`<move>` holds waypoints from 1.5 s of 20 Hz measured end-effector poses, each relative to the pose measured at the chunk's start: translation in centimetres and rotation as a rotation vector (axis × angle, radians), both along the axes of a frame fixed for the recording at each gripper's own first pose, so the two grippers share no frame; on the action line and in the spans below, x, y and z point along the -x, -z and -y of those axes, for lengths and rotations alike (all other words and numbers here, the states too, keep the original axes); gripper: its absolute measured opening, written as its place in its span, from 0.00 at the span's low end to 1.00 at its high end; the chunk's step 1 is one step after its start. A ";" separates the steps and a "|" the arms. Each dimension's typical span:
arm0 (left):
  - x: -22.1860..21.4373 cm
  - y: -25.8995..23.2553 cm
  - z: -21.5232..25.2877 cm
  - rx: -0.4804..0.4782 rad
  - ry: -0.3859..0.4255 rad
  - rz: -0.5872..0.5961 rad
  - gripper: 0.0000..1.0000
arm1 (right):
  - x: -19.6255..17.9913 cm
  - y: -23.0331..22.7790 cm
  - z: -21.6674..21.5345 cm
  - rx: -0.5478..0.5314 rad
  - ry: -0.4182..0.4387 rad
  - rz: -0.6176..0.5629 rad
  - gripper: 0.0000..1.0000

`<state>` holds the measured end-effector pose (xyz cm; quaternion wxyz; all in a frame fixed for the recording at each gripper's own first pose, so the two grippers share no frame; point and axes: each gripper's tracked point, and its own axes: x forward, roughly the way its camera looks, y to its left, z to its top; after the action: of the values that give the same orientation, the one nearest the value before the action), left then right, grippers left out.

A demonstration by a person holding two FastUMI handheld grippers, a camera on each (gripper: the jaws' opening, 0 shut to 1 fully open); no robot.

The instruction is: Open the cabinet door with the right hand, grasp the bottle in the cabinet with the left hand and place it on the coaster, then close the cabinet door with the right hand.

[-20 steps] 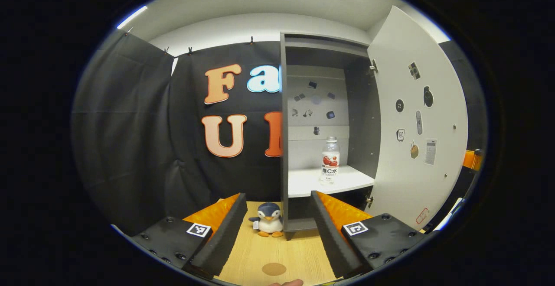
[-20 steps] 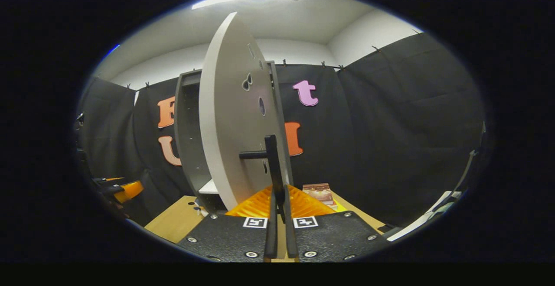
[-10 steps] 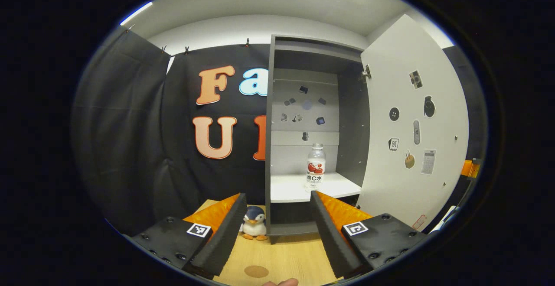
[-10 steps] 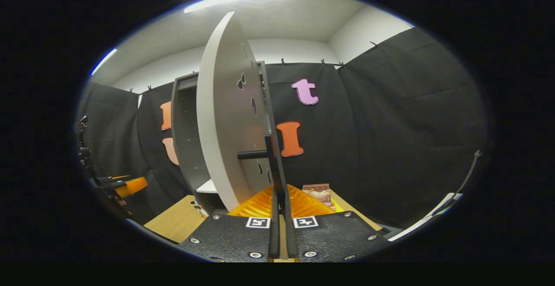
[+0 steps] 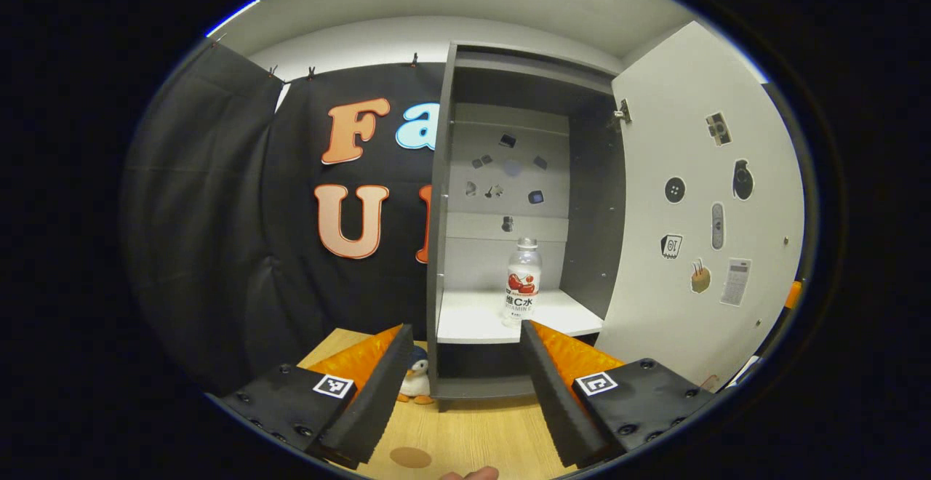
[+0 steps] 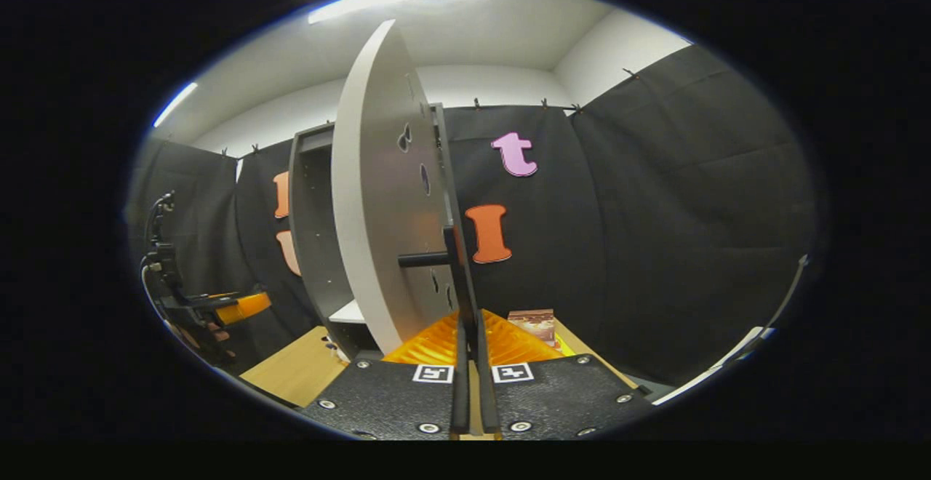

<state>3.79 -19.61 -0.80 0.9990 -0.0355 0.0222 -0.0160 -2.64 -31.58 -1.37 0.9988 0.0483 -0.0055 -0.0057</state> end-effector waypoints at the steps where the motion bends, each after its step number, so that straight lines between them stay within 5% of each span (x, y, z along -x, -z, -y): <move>1: -1.0 0.0 0.4 0.000 0.003 -0.001 0.95 | 0.0 0.1 0.3 0.000 -0.001 -0.002 0.00; 13: -15.7 1.0 8.9 -0.058 0.168 0.053 0.95 | 0.3 -0.4 1.7 -0.015 -0.024 0.007 0.00; 14: -16.6 1.0 9.3 -0.056 0.176 0.060 0.96 | 0.9 -1.0 1.8 -0.025 -0.020 0.023 0.06; 15: -17.5 1.0 9.8 -0.051 0.187 0.063 0.94 | 1.5 -1.7 1.8 -0.040 -0.022 0.043 0.00; 17: -19.0 1.3 9.9 -0.058 0.184 0.058 0.96 | 2.3 -2.5 1.8 -0.057 -0.007 0.072 0.24; 18: -19.8 1.2 9.9 -0.059 0.178 0.064 0.95 | 2.5 -2.3 2.1 -0.035 0.017 0.063 0.14; 19: -20.5 1.2 10.0 -0.055 0.178 0.064 0.95 | 2.4 -1.7 2.2 -0.002 0.040 0.040 0.26; 21: -21.8 1.3 10.0 -0.050 0.175 0.066 0.95 | 2.3 -0.8 1.8 0.036 0.071 0.009 0.05; 24: -23.4 1.7 10.1 -0.047 0.181 0.064 0.94 | 2.4 -1.2 2.1 0.032 0.103 0.014 0.06; 25: -23.9 1.9 10.1 -0.052 0.178 0.062 0.94 | 2.5 -1.2 2.0 0.023 0.111 0.018 0.17; 29: -25.2 3.2 10.7 -0.047 0.194 0.033 0.95 | 3.0 -1.6 1.5 0.014 0.132 0.032 0.18; 30: -25.7 3.3 10.8 -0.050 0.196 0.034 0.95 | 3.2 -1.7 1.7 0.022 0.145 0.034 0.08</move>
<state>29.48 -30.40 -4.11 0.9934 -0.0079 0.0088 -0.1137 -5.81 -33.25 0.33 0.9960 0.0369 -0.0260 -0.0771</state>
